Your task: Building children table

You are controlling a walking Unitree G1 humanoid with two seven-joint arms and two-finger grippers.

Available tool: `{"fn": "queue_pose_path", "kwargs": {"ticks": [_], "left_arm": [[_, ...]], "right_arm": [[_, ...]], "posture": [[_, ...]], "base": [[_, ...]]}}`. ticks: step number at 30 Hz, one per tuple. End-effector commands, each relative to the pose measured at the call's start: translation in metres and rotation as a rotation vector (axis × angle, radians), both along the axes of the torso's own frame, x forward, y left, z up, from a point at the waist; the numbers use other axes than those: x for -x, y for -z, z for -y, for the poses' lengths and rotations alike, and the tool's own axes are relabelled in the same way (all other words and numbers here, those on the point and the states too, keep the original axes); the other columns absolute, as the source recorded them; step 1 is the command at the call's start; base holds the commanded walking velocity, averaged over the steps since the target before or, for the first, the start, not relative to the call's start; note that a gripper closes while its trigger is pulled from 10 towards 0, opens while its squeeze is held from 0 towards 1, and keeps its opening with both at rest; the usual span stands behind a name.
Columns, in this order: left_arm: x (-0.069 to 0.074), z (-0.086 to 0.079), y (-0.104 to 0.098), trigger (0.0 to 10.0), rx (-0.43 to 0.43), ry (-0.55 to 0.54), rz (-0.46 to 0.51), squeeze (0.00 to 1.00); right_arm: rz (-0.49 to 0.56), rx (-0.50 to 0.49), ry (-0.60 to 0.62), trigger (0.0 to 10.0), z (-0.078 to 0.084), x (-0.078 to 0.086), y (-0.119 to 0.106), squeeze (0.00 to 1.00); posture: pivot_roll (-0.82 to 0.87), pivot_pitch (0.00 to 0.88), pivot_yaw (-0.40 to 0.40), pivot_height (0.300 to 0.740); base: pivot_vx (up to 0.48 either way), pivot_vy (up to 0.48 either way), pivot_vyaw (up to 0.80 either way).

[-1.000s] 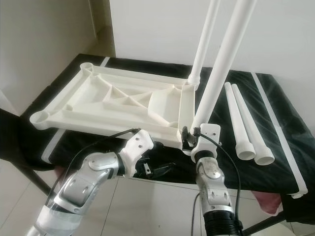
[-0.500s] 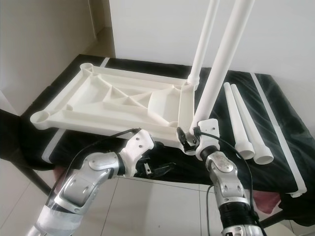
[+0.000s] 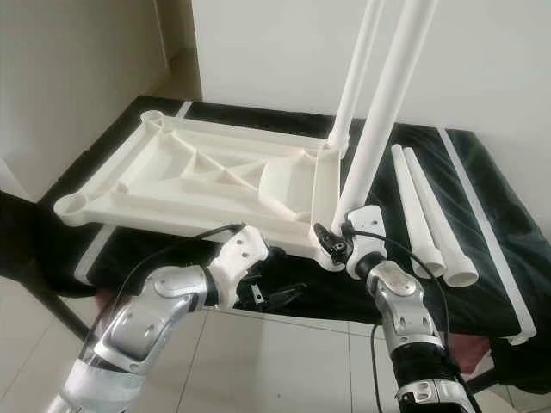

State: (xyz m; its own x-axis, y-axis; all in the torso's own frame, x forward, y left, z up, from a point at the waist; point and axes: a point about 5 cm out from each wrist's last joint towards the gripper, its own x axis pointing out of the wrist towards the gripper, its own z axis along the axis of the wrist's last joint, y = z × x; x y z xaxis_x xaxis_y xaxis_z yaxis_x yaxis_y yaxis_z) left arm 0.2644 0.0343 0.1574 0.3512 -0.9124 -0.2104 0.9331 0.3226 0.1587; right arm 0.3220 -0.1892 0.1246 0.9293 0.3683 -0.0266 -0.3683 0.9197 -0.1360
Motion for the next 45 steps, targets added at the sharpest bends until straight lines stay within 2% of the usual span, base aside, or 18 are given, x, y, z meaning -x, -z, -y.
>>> {"fn": "queue_pose_path", "kwargs": {"ticks": [1, 6, 7, 8, 9, 11, 13, 14, 16, 20, 23, 28, 29, 30, 34, 36, 40, 45], "left_arm": [[-0.005, -0.001, 0.002, 10.0, -0.006, -0.086, 0.008, 0.0], [-0.005, -0.001, 0.002, 10.0, -0.005, -0.084, 0.008, 0.0], [-0.005, -0.001, 0.002, 10.0, -0.005, -0.083, 0.008, 0.0], [-0.005, -0.001, 0.002, 10.0, -0.005, -0.083, 0.008, 0.0], [-0.005, -0.001, 0.002, 10.0, -0.005, -0.082, 0.008, 0.0], [-0.005, -0.001, 0.002, 10.0, -0.005, -0.082, 0.008, 0.0], [-0.004, -0.001, 0.002, 10.0, -0.007, -0.077, 0.004, 0.0], [-0.004, -0.001, 0.002, 10.0, -0.007, -0.077, 0.004, 0.0], [-0.004, -0.001, 0.003, 10.0, -0.009, -0.076, 0.004, 0.0], [-0.004, 0.0, 0.002, 10.0, -0.007, -0.075, 0.004, 0.0], [-0.003, 0.001, 0.002, 10.0, -0.004, -0.072, 0.004, 0.0], [-0.002, 0.002, 0.002, 10.0, -0.001, -0.068, 0.003, 0.0], [-0.002, 0.002, 0.002, 10.0, -0.001, -0.068, 0.003, 0.0], [-0.002, 0.003, 0.003, 10.0, 0.002, -0.062, -0.004, 0.0], [-0.002, 0.003, 0.003, 10.0, 0.002, -0.061, -0.003, 0.0], [-0.002, 0.004, 0.003, 10.0, 0.002, -0.06, -0.002, 0.0], [-0.001, 0.004, 0.003, 10.0, 0.005, -0.057, -0.004, 0.0], [-0.001, 0.005, 0.003, 10.0, 0.003, -0.047, -0.003, 0.0]], "right_arm": [[-0.028, 0.0, 0.006, 0.0, 0.005, 0.002, 0.007, 0.0], [-0.032, -0.006, 0.012, 0.0, 0.005, 0.001, 0.008, 0.0], [-0.035, -0.007, 0.018, 3.8, 0.005, 0.001, 0.008, 0.0], [-0.035, -0.007, 0.018, 3.8, 0.005, 0.001, 0.008, 0.0], [-0.036, -0.011, 0.022, 10.0, 0.005, 0.001, 0.008, 0.0], [-0.034, -0.017, 0.036, 10.0, 0.005, 0.002, 0.008, 0.0], [-0.032, -0.035, 0.125, 10.0, 0.006, 0.003, 0.008, 0.0], [-0.032, -0.035, 0.125, 10.0, 0.006, 0.003, 0.008, 0.0], [-0.013, -0.087, 0.191, 10.0, 0.004, 0.004, 0.005, 0.0], [-0.006, -0.101, 0.216, 10.0, 0.003, 0.005, 0.004, 0.0], [-0.011, -0.115, 0.29, 10.0, 0.0, 0.008, 0.004, 0.0], [-0.043, -0.128, 0.455, 10.0, -0.005, 0.014, 0.01, 0.0], [-0.043, -0.128, 0.455, 10.0, -0.005, 0.014, 0.01, 0.0], [-0.056, -0.091, 0.559, 10.0, -0.011, 0.017, 0.015, 0.0], [-0.06, -0.125, 0.643, 10.0, -0.015, 0.02, 0.018, 0.0], [-0.05, -0.186, 0.705, 10.0, -0.022, 0.021, 0.016, 0.0], [-0.046, -0.226, 0.681, 10.0, -0.03, 0.018, 0.012, 0.0], [-0.031, -0.244, 0.678, 10.0, -0.026, 0.018, 0.008, 0.0]], "posture": [[0.03, 0.008, -0.046, 0.74], [0.03, 0.008, -0.044, 0.74], [0.03, 0.008, -0.044, 0.74], [0.03, 0.008, -0.044, 0.74], [0.03, 0.008, -0.043, 0.74], [0.03, 0.01, -0.042, 0.74], [0.02, 0.014, -0.039, 0.74], [0.02, 0.014, -0.039, 0.74], [0.02, 0.015, -0.038, 0.74], [0.02, 0.015, -0.039, 0.74], [0.02, 0.013, -0.041, 0.74], [0.02, 0.007, -0.043, 0.74], [0.02, 0.007, -0.043, 0.74], [0.02, 0.003, -0.043, 0.74], [0.02, 0.003, -0.043, 0.74], [0.02, 0.0, -0.049, 0.74], [0.01, 0.0, -0.042, 0.74], [0.01, 0.0, -0.037, 0.74]], "base": [[0.0, 0.0, 0.0], [0.0, 0.0, 0.0], [0.0, 0.0, 0.0], [0.0, 0.0, 0.0], [0.0, 0.0, 0.0], [0.0, 0.0, 0.0], [0.0, 0.0, 0.0], [0.0, 0.0, 0.0], [0.0, 0.0, 0.0], [0.0, 0.0, 0.0], [0.0, 0.0, 0.0], [0.0, 0.0, 0.0], [0.0, 0.0, 0.0], [0.0, 0.0, 0.0], [0.0, 0.0, 0.0], [0.0, 0.0, 0.0], [0.0, 0.0, 0.0], [0.0, 0.0, 0.0]]}}
